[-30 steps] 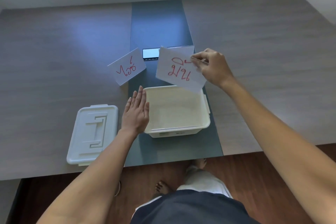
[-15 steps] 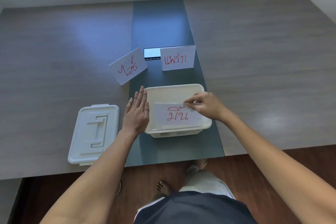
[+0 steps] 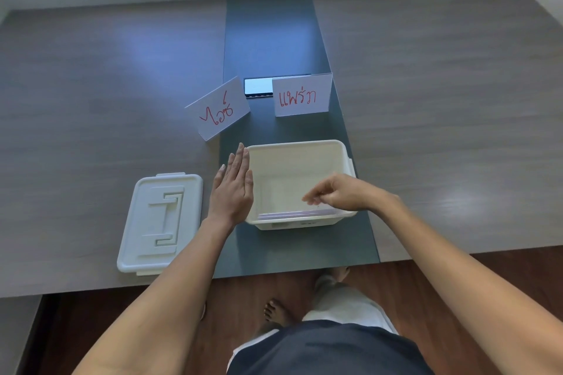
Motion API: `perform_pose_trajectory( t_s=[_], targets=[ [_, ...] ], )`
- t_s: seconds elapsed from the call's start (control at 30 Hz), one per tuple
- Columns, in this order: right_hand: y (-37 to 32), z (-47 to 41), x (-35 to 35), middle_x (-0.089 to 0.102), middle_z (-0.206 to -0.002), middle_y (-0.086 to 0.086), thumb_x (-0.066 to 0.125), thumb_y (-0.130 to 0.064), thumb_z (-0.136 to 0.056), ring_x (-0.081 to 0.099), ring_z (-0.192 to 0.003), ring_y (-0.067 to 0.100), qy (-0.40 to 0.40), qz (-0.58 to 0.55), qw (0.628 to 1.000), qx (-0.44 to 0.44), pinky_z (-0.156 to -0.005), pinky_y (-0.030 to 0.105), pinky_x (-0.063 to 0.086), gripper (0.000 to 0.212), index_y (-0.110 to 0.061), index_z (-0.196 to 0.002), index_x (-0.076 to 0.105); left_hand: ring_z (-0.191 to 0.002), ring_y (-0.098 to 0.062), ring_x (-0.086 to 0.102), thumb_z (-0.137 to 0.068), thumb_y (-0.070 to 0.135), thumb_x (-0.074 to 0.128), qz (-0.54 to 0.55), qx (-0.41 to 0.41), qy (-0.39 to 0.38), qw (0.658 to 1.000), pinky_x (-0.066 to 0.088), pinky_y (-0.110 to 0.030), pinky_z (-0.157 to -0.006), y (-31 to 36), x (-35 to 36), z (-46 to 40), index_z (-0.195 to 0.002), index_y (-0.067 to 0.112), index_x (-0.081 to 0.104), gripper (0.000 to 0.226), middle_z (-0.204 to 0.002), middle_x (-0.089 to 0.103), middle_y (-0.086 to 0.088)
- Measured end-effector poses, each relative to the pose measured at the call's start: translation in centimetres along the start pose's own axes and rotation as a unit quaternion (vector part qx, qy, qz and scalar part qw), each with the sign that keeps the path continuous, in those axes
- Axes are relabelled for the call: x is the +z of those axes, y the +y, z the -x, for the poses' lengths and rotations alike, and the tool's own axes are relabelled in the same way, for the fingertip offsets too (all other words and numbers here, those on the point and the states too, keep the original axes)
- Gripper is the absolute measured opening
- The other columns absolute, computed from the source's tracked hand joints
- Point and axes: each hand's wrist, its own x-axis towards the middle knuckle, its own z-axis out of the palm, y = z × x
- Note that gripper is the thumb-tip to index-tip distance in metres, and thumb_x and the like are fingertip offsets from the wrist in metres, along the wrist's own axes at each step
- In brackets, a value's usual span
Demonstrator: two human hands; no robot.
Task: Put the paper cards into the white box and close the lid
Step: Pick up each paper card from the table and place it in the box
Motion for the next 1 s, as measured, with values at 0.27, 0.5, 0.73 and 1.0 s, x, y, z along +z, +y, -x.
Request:
perform_pose_trajectory(
  t_s=[0.27,0.5,0.73,1.0],
  targets=[
    [-0.2,-3.1,-4.3,0.051,-0.148,-0.007,0.060,-0.035,-0.096,0.038,-0.143,0.013,0.215,0.050,0.972,-0.080,-0.120,0.039,0.029,0.046,-0.024,-0.140,0.055,-0.154,-0.006,-0.004,-0.099,0.043,-0.001,-0.021,0.010,0.002,1.000,0.003,-0.034,-0.126,0.0,-0.1,0.1,-0.160,0.028,0.001,0.063,-0.167,-0.006,0.013],
    [0.1,-9.0,-8.8,0.028,-0.162,0.004,0.050,-0.048,-0.098,0.019,-0.152,0.024,0.297,0.223,0.927,-0.056,-0.123,0.047,0.014,0.060,-0.022,-0.151,0.039,-0.154,-0.006,-0.003,-0.101,0.040,0.003,-0.051,0.015,0.009,0.999,0.005,-0.033,-0.126,0.0,0.0,0.1,-0.160,0.025,0.003,0.061,-0.168,-0.005,0.011],
    [0.6,-15.3,-12.6,0.008,-0.166,0.008,0.040,-0.053,-0.099,0.005,-0.154,0.029,0.263,0.321,0.910,-0.008,-0.123,0.047,0.008,0.067,-0.023,-0.156,0.024,-0.155,-0.009,0.002,-0.103,0.037,0.007,-0.093,0.018,0.026,0.995,0.008,-0.035,-0.125,-0.1,0.1,-0.2,-0.160,0.020,0.009,0.059,-0.169,0.001,0.006],
    [2.1,-20.1,-15.0,0.000,-0.167,0.011,0.044,-0.054,-0.097,0.003,-0.153,0.033,0.249,0.337,0.907,0.038,-0.123,0.046,0.005,0.079,-0.022,-0.158,0.006,-0.155,-0.010,0.001,-0.105,0.034,0.009,-0.106,0.022,0.022,0.994,0.010,-0.038,-0.125,-0.1,0.2,-0.1,-0.160,0.017,0.008,0.058,-0.169,0.000,0.005]
  ],
)
